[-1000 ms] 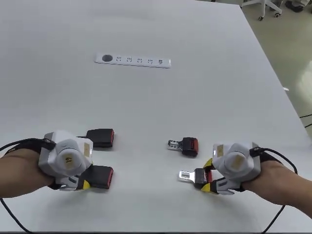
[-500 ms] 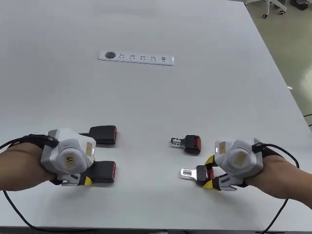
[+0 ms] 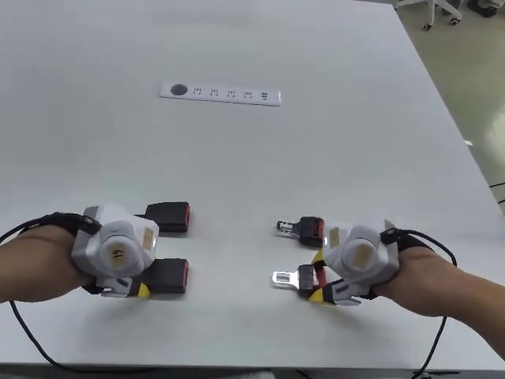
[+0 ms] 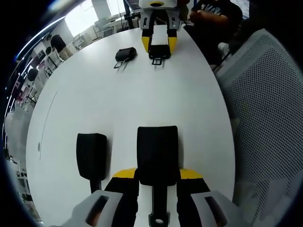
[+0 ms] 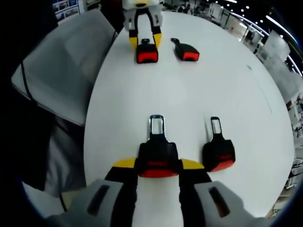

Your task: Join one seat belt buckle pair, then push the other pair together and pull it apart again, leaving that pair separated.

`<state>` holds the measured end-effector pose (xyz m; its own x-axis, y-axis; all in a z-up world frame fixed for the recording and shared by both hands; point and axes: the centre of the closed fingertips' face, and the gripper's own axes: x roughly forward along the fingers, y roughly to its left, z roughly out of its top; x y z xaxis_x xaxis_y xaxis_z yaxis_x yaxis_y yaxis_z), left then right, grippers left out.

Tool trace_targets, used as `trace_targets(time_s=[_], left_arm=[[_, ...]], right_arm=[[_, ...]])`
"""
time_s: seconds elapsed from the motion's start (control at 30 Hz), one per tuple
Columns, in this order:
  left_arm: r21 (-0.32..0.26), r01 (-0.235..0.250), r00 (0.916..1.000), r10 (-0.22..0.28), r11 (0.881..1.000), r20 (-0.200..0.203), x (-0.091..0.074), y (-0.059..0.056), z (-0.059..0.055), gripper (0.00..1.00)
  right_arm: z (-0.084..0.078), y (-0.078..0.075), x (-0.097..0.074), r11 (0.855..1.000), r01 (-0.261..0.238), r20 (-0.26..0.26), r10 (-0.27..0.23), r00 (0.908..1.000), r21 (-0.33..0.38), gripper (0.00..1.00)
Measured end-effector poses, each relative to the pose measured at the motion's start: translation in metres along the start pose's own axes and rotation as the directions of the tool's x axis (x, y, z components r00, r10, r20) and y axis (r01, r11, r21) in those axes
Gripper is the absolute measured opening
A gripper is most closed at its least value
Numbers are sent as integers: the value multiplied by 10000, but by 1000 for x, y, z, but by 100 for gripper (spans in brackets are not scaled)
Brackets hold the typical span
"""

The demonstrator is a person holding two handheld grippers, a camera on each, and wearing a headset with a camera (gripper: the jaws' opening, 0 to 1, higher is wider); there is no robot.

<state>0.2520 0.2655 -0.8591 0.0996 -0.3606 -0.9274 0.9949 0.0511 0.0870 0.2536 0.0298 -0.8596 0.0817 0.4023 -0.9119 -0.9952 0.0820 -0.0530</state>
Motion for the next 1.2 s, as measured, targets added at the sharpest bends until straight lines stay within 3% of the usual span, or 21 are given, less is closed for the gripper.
trace_targets(time_s=[0.43,0.9,1.07,1.2], left_arm=[[56,-75,9998,76,10000,-185,1,-1,-1,32],[221,-36,9997,42,9997,-253,2,0,0,32],[238,-43,9994,51,9997,-345,2,-1,0,32],[264,-13,9992,24,9997,-390,1,-1,0,32]], right_arm=[[55,1,23,9997,102,705,-116,9974,206,33],[99,6,43,9997,-132,908,149,9958,-194,33],[117,14,51,9976,-335,911,389,9951,-602,33],[123,14,54,9981,-395,908,437,9949,-476,33]])
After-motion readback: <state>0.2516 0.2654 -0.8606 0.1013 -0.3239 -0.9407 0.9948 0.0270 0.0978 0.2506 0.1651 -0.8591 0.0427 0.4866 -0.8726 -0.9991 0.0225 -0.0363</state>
